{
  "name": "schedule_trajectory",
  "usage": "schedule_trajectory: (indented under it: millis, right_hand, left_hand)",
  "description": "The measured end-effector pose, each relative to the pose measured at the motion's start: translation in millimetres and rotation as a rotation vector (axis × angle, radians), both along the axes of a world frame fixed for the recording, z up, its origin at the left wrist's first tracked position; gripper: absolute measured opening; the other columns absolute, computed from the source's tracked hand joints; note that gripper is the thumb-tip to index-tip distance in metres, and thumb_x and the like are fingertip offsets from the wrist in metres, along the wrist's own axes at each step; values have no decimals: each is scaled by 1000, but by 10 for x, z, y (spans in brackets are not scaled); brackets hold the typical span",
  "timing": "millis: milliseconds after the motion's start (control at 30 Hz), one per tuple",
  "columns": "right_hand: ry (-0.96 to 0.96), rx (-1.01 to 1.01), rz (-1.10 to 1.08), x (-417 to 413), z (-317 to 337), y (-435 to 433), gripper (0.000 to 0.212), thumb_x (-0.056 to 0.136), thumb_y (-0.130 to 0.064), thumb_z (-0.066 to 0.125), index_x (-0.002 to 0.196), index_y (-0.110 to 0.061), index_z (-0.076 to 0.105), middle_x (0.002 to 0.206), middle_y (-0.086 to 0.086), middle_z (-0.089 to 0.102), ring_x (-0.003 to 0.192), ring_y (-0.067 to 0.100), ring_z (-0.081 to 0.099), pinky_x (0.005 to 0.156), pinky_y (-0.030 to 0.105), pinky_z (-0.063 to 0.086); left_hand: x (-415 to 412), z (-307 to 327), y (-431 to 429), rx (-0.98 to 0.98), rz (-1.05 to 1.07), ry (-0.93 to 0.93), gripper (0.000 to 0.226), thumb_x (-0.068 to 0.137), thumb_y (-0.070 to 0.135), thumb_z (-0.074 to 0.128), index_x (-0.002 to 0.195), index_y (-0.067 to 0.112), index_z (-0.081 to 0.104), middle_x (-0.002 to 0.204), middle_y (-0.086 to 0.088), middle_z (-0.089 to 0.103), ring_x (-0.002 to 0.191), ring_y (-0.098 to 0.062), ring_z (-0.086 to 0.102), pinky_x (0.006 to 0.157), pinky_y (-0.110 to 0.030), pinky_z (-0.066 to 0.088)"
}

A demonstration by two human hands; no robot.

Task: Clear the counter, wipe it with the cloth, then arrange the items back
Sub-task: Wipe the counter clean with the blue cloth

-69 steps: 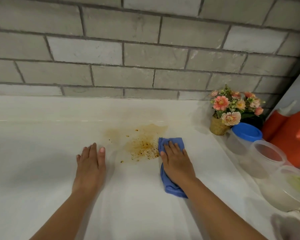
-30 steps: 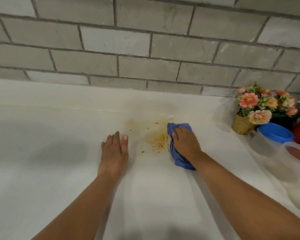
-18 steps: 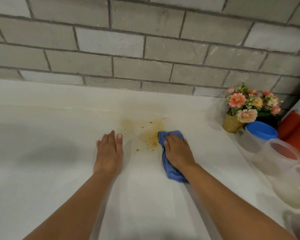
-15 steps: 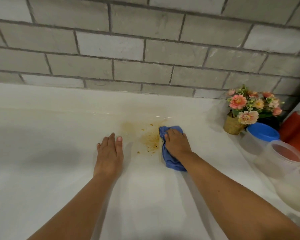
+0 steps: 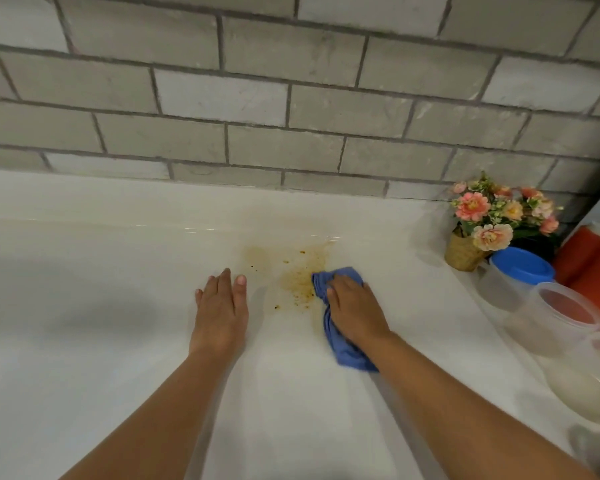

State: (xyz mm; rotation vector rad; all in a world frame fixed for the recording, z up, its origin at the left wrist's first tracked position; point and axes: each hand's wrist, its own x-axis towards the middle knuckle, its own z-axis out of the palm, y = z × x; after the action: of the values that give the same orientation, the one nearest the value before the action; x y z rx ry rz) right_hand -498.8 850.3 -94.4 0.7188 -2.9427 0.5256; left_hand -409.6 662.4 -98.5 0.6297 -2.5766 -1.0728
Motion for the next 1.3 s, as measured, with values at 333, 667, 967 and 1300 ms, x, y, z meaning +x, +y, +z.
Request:
schedule_trajectory:
  millis: [333, 667, 967, 1300]
  right_hand:
    - [96, -94, 73, 604, -85, 123, 59, 95, -38, 17, 98, -6, 65, 102, 10, 66, 96, 28, 62, 93, 38, 47]
    - [-117, 159, -82, 2, 28, -33, 53, 102, -38, 16, 150, -18, 9, 159, -2, 6, 146, 13, 4, 118, 38, 0]
    - [-150, 222, -205, -1067, 4, -429, 59, 101, -41, 15, 150, -9, 11, 158, 8, 9, 146, 24, 8, 118, 46, 7]
    - [-83, 90, 51, 431, 19, -229, 98, 67, -58, -14, 147, -16, 25, 155, 0, 24, 143, 14, 17, 116, 29, 8]
  left_hand:
    - [5, 27, 3, 18, -11, -4, 58, 100, 40, 15, 148, 8, 20, 155, -8, 23, 146, -16, 9, 119, -33, -2]
    - [11, 5, -1, 33, -5, 20, 57, 99, 40, 15, 148, 10, 20, 154, -5, 23, 145, -14, 10, 119, -31, -2]
    - [-3, -4, 20, -39, -22, -33, 57, 99, 40, 11, 149, 12, 13, 156, -2, 19, 145, -12, 5, 118, -30, -5]
    - [11, 51, 23, -2, -3, -44, 56, 99, 40, 14, 149, 12, 18, 155, -3, 22, 145, -13, 9, 119, -31, -3]
